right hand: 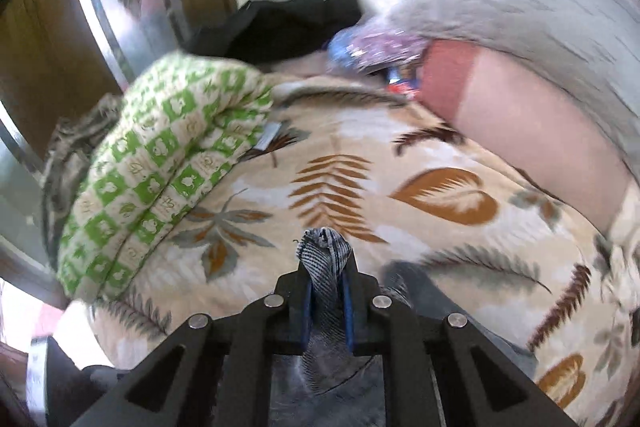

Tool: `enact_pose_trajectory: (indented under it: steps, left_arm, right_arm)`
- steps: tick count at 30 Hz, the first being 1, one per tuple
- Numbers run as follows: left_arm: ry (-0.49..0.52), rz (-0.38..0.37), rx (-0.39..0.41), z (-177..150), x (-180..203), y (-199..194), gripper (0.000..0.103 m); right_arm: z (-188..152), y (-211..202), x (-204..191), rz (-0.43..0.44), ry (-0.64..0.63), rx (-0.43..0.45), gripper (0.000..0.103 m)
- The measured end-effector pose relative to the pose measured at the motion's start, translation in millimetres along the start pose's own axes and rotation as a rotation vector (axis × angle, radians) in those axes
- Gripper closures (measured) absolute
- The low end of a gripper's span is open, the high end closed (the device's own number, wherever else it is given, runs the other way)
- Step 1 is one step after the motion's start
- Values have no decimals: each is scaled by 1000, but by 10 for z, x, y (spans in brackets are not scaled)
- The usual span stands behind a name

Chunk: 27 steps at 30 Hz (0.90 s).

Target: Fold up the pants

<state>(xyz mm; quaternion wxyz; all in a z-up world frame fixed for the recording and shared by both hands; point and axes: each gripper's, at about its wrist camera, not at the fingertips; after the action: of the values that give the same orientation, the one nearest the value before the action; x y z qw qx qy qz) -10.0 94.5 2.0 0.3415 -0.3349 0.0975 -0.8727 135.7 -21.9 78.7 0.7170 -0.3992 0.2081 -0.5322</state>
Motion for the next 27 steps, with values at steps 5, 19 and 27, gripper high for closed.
enact_pose_trajectory:
  steps: [5,19,27]
  left_arm:
    - [45,-130,-130,78,473,513,82]
    - [98,-176,-363,-287,907,2031,82]
    - [222,-175,-459,-502,1037,2173,70]
  right_arm:
    - [-524,-139,885,-2,138,30,91]
    - [-1533,716,2406,59,441,-41,90]
    - [-1986,929,2671,-3,567,-97,67]
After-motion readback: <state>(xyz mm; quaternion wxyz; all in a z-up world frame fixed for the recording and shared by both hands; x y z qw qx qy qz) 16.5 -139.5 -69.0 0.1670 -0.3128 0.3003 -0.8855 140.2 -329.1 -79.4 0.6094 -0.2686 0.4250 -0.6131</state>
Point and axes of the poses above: each gripper's, at about its wrist camera, not at the fingertips, and y roughly the way its jaws point, x to its right, z to its top, and after that the axes turned 15 degrees about -z, right-handed
